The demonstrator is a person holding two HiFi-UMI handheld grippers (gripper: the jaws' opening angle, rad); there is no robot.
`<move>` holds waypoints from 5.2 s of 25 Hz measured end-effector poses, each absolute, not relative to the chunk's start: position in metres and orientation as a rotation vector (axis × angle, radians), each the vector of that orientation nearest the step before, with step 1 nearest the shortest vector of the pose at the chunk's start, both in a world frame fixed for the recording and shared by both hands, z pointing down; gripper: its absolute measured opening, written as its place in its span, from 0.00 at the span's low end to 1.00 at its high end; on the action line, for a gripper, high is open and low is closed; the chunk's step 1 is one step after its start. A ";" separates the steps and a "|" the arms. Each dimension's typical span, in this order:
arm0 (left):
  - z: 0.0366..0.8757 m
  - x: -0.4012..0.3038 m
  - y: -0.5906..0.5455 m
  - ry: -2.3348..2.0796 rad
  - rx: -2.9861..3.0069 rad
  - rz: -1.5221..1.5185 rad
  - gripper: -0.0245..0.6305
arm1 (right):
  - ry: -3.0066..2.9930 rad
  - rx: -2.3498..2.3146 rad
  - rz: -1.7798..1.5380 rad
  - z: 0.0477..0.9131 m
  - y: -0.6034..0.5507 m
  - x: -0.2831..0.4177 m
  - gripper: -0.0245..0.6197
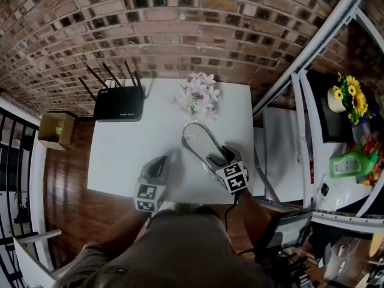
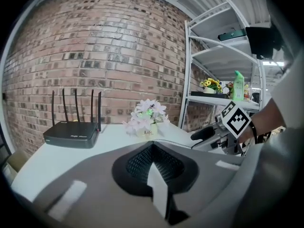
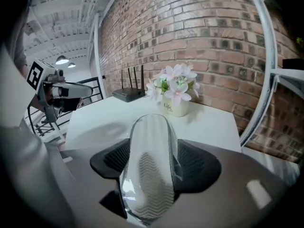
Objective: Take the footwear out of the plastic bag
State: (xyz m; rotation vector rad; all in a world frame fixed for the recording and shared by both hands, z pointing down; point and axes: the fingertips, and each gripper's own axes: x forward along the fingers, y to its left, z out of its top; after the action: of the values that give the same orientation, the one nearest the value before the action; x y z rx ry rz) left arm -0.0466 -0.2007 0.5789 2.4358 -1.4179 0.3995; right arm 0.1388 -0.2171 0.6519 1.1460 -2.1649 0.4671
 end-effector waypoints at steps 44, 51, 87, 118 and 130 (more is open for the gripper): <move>0.638 -0.075 -0.227 -1.224 2.671 0.930 0.04 | -1.906 0.645 -0.650 0.645 -0.173 0.087 0.24; 0.645 -0.057 -0.226 -1.017 2.806 1.030 0.04 | -1.904 0.618 -0.694 0.645 -0.170 0.089 0.23; 0.671 -0.018 -0.191 -0.391 2.844 0.993 0.27 | -2.013 0.506 -0.877 0.628 -0.153 0.075 0.19; 0.646 -0.037 -0.182 -0.541 3.037 1.221 0.20 | -1.878 0.191 -0.369 0.622 -0.170 0.083 0.29; 0.637 -0.048 -0.180 -0.540 3.077 1.222 0.20 | -1.822 0.264 -0.399 0.615 -0.177 0.103 0.12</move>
State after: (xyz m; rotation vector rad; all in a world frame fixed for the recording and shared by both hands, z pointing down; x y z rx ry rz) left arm -0.0484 -0.1805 0.6371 3.0768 -0.5403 1.2215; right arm 0.1030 -0.1765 0.6154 0.2640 -1.8219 -0.3987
